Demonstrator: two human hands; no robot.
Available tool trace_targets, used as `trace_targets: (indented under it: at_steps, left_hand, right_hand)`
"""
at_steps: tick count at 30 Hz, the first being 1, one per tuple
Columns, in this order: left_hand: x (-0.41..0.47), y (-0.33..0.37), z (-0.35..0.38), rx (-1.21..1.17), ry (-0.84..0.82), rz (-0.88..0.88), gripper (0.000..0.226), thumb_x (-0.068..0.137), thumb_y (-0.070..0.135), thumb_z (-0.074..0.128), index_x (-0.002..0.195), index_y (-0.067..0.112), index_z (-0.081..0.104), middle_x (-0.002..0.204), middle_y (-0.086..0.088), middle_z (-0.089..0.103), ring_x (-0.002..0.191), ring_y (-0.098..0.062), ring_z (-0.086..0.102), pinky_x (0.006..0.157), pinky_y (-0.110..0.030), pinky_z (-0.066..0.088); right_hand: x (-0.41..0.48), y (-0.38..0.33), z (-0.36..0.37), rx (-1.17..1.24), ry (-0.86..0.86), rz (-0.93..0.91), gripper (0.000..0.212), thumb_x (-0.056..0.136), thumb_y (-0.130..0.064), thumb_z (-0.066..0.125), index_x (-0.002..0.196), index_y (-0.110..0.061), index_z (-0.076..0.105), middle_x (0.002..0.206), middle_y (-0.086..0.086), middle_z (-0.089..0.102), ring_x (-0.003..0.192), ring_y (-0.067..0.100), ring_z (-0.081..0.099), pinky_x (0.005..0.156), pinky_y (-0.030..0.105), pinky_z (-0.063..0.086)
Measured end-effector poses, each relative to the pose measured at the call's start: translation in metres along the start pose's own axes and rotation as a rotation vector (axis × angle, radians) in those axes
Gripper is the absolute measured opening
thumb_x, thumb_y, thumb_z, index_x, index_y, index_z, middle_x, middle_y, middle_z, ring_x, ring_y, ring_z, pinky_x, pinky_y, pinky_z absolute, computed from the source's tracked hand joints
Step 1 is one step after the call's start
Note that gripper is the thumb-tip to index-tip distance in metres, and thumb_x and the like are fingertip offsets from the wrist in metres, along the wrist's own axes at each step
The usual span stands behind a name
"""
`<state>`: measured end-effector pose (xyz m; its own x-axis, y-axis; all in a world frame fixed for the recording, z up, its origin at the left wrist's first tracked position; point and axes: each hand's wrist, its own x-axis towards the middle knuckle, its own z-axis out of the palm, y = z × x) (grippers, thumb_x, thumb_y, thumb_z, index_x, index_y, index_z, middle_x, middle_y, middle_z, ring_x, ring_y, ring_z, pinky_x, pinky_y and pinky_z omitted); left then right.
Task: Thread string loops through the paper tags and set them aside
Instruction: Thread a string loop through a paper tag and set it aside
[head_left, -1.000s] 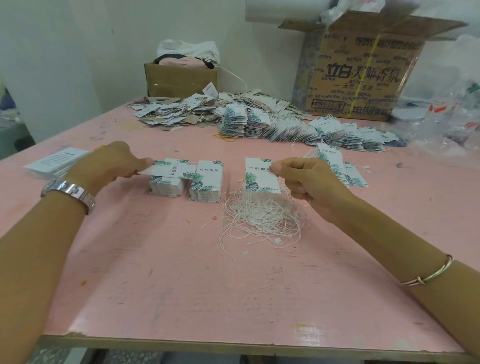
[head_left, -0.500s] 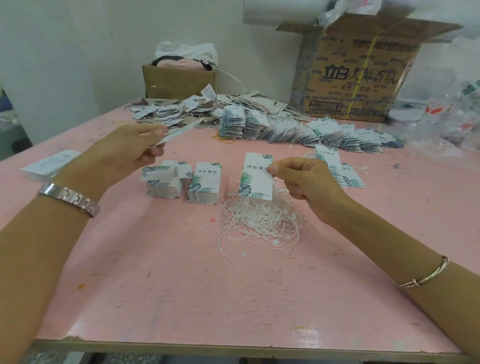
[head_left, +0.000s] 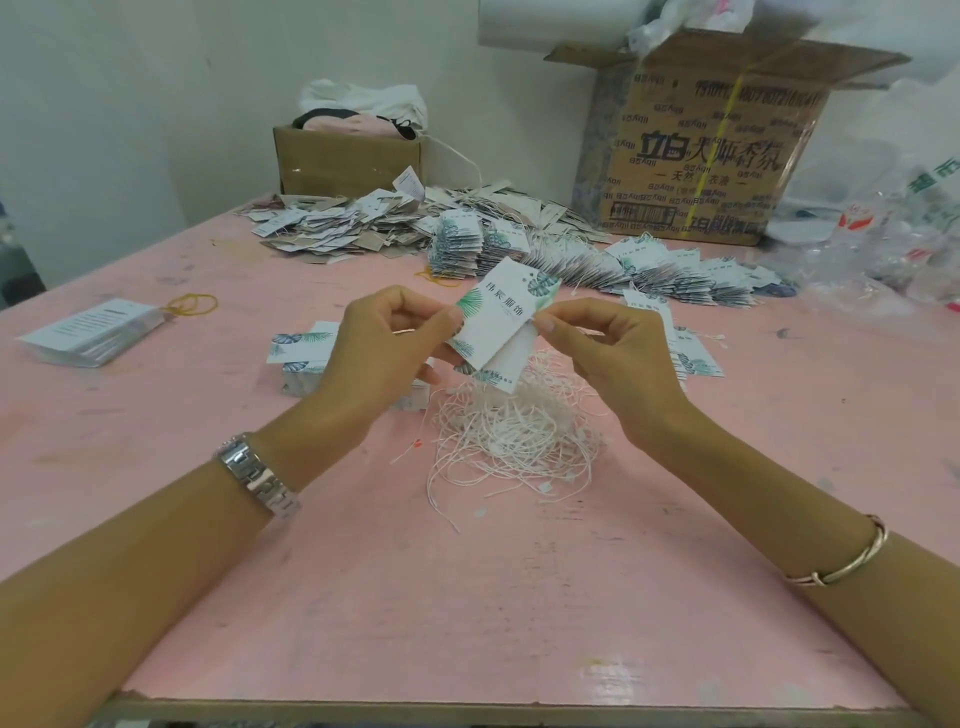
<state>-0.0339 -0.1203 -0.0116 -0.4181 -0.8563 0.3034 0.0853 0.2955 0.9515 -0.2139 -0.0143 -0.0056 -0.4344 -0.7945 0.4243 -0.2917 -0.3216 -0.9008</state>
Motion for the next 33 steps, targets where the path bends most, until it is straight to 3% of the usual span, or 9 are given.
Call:
trace_targets:
  at_steps: [7,14,17,20,22,24,27,30,33]
  left_hand:
    - [-0.005,-0.006,0.004,0.160,0.074,0.117,0.020,0.085,0.039,0.073,0.077,0.022,0.064,0.076,0.008,0.073,0.068,-0.007,0.062,0.060,-0.015,0.048]
    - [-0.011,-0.001,0.007,0.179,0.000,0.146,0.021,0.085,0.031,0.075,0.073,0.021,0.061,0.061,0.014,0.066,0.053,0.000,0.053,0.051,-0.014,0.043]
    - [-0.013,0.000,0.010,0.199,-0.016,0.132,0.014,0.084,0.027,0.076,0.084,0.022,0.063,0.072,0.011,0.070,0.064,-0.005,0.063,0.055,-0.018,0.049]
    - [-0.013,0.004,0.012,0.096,-0.008,0.105,0.014,0.089,0.027,0.071,0.101,0.028,0.065,0.087,0.011,0.073,0.073,0.000,0.067,0.059,-0.016,0.052]
    - [-0.014,0.007,0.014,-0.051,-0.039,0.057,0.009,0.092,0.025,0.067,0.101,0.027,0.068,0.086,0.010,0.076,0.075,0.001,0.069,0.062,-0.014,0.053]
    - [-0.017,0.010,0.015,-0.160,-0.058,0.007,0.007,0.093,0.021,0.064,0.095,0.024,0.071,0.082,0.008,0.077,0.073,-0.003,0.071,0.062,-0.015,0.054]
    - [-0.019,0.011,0.016,-0.237,-0.047,-0.033,0.008,0.092,0.017,0.065,0.091,0.020,0.072,0.078,0.004,0.077,0.069,-0.005,0.072,0.059,-0.015,0.053]
    - [-0.020,0.011,0.016,-0.258,-0.030,-0.033,0.008,0.092,0.016,0.065,0.091,0.018,0.072,0.077,0.003,0.077,0.067,-0.005,0.071,0.058,-0.015,0.053]
    - [-0.021,0.011,0.017,-0.251,-0.037,-0.039,0.007,0.091,0.016,0.067,0.093,0.019,0.073,0.080,0.003,0.077,0.070,-0.005,0.072,0.060,-0.017,0.055]
  right_hand:
    - [-0.002,0.001,0.002,0.056,-0.050,-0.055,0.003,0.084,-0.014,0.075,0.087,-0.015,0.076,0.075,-0.011,0.071,0.042,0.002,0.037,0.044,0.012,0.033]
    - [-0.001,0.002,0.001,0.049,-0.050,-0.098,0.007,0.086,-0.007,0.071,0.084,-0.014,0.073,0.072,-0.012,0.069,0.041,0.001,0.038,0.044,0.011,0.032]
    - [-0.001,0.002,0.002,0.040,-0.059,-0.114,0.010,0.087,-0.007,0.071,0.083,-0.016,0.073,0.071,-0.011,0.069,0.041,0.002,0.039,0.044,0.011,0.032]
    - [-0.003,0.001,0.004,-0.002,-0.087,-0.150,0.011,0.086,-0.015,0.074,0.082,-0.024,0.076,0.074,0.011,0.069,0.045,0.020,0.037,0.044,0.025,0.028]
    - [-0.004,0.001,0.006,-0.030,-0.130,-0.169,0.003,0.086,-0.022,0.074,0.085,-0.024,0.076,0.080,0.035,0.062,0.049,0.040,0.035,0.046,0.038,0.028]
    - [-0.006,0.002,0.007,-0.055,-0.168,-0.183,0.006,0.086,-0.026,0.074,0.089,-0.022,0.076,0.077,0.041,0.057,0.050,0.048,0.039,0.046,0.043,0.030]
    - [-0.008,0.001,0.007,-0.068,-0.216,-0.190,0.007,0.089,-0.026,0.072,0.092,-0.020,0.075,0.066,0.037,0.053,0.045,0.036,0.027,0.043,0.029,0.022]
    - [-0.006,0.000,0.007,-0.002,-0.198,-0.170,0.011,0.089,-0.025,0.070,0.094,-0.015,0.071,0.075,0.036,0.054,0.044,0.031,0.024,0.042,0.032,0.018]
    - [-0.003,-0.003,0.003,0.072,-0.068,-0.102,0.012,0.086,-0.026,0.068,0.093,-0.016,0.067,0.053,-0.007,0.054,0.040,0.011,0.024,0.040,0.020,0.021]
